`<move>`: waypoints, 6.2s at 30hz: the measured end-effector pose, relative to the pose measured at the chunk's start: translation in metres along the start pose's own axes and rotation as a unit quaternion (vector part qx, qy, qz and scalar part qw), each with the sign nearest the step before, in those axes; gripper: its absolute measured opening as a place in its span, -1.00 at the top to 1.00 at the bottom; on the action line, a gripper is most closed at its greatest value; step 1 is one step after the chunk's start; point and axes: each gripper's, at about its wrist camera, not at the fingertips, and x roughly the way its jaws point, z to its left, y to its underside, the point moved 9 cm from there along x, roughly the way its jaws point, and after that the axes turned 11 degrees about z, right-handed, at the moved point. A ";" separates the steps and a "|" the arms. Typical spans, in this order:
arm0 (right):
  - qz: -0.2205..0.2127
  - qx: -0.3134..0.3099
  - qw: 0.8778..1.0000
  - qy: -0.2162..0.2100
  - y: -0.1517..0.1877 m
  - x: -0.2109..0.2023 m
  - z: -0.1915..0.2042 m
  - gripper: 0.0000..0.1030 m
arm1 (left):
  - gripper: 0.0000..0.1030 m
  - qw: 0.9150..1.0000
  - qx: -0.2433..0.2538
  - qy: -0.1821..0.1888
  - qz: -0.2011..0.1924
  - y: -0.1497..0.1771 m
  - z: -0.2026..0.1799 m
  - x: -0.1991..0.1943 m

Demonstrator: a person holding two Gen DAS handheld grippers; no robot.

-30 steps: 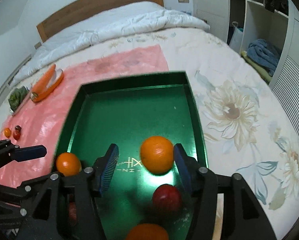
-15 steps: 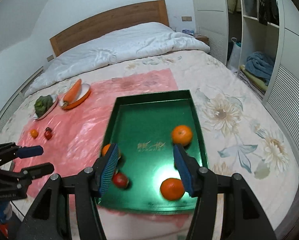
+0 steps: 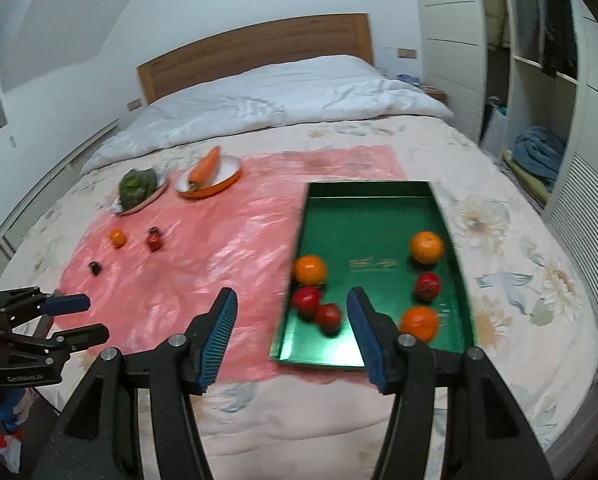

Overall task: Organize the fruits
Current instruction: 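Move both open tools back over the remaining fruit on the pink sheet, then grasp a dark plum with the left tool while the right tool grasps a red apple, then lift the plum and red apple and carry them toward the green tray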

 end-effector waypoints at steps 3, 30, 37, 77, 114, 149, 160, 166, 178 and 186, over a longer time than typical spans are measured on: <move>0.007 -0.017 1.000 -0.020 0.002 0.009 0.030 -1.00 | 0.03 1.000 -0.014 -0.009 -0.005 0.013 0.020 -0.004; 0.109 -0.119 0.979 -0.128 0.018 0.123 0.198 -1.00 | 0.03 0.980 -0.195 -0.029 -0.005 0.066 0.209 0.024; 0.114 -0.137 0.974 -0.139 -0.012 0.166 0.231 -1.00 | 0.03 0.971 -0.237 -0.028 -0.013 0.046 0.266 0.046; 0.117 -0.154 0.972 -0.132 -0.073 0.249 0.253 -1.00 | 0.53 0.977 -0.207 -0.053 0.013 0.008 0.297 0.109; 0.171 -0.149 0.968 -0.108 -0.082 0.307 0.256 -1.00 | 0.60 0.975 -0.223 -0.018 -0.002 0.012 0.301 0.105; 0.155 -0.124 0.970 -0.140 -0.027 0.217 0.230 -1.00 | 0.60 0.972 -0.236 0.003 -0.024 0.040 0.276 0.066; 0.160 -0.099 0.973 -0.134 0.022 0.171 0.193 -1.00 | 0.60 0.979 -0.202 0.007 -0.021 0.049 0.227 0.045; 0.154 -0.072 0.980 -0.107 0.049 0.137 0.145 -1.00 | 0.60 0.985 -0.168 0.020 -0.018 0.049 0.179 0.036; 0.121 0.023 0.991 -0.054 0.088 0.073 0.019 -1.00 | 0.60 0.994 -0.068 0.081 0.001 0.026 0.046 0.031; 0.086 0.068 0.994 -0.030 0.078 0.051 -0.049 -1.00 | 0.60 0.993 -0.012 0.120 0.015 -0.011 -0.031 0.037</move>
